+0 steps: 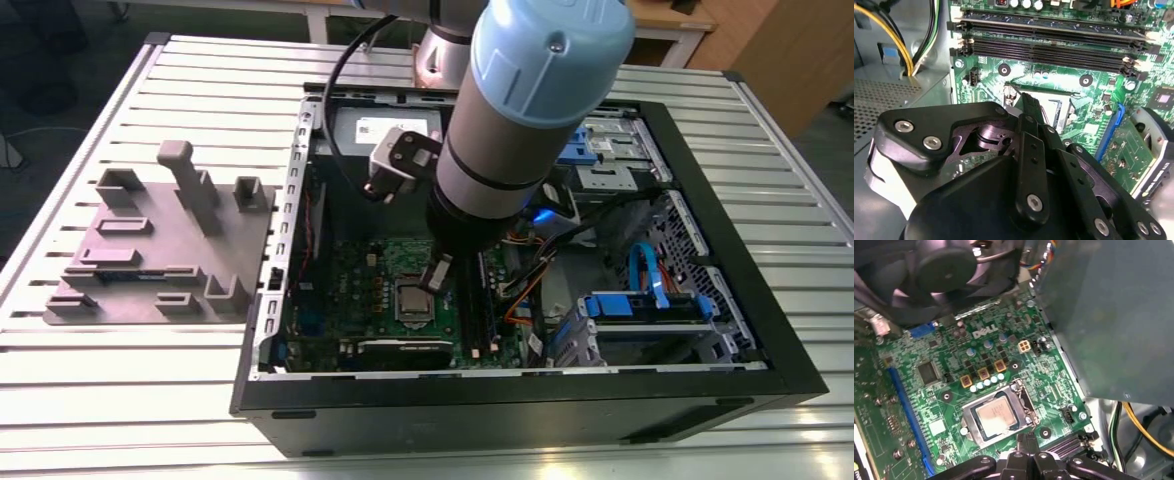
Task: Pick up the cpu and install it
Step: 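Install the first cpu locking lever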
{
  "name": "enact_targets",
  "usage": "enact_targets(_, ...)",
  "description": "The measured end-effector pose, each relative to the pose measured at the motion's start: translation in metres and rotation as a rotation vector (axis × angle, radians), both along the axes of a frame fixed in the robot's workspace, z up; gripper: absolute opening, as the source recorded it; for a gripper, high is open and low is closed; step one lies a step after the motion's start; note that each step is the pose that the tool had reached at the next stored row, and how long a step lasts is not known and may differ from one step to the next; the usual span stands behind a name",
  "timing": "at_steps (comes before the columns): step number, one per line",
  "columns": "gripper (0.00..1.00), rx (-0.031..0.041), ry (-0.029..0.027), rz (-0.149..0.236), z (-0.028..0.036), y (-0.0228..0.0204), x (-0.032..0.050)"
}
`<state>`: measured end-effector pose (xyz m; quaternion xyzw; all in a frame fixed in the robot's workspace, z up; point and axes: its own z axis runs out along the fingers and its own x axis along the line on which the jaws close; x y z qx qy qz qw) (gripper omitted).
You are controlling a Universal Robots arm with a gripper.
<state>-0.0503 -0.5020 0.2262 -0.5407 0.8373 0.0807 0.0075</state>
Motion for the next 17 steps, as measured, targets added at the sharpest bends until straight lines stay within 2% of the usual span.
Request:
enact_targets(7,0.10,0.0003,-0.0091,0.070,-0.0001,-0.0015,0.0001)
enact_targets(12,0.10,-0.0001,-0.0109,0.073,0.0000,-0.0052,0.0000)
enact_targets(17,0.10,-0.0001,-0.0129,0.094,-0.0006,-0.0055,0.0001)
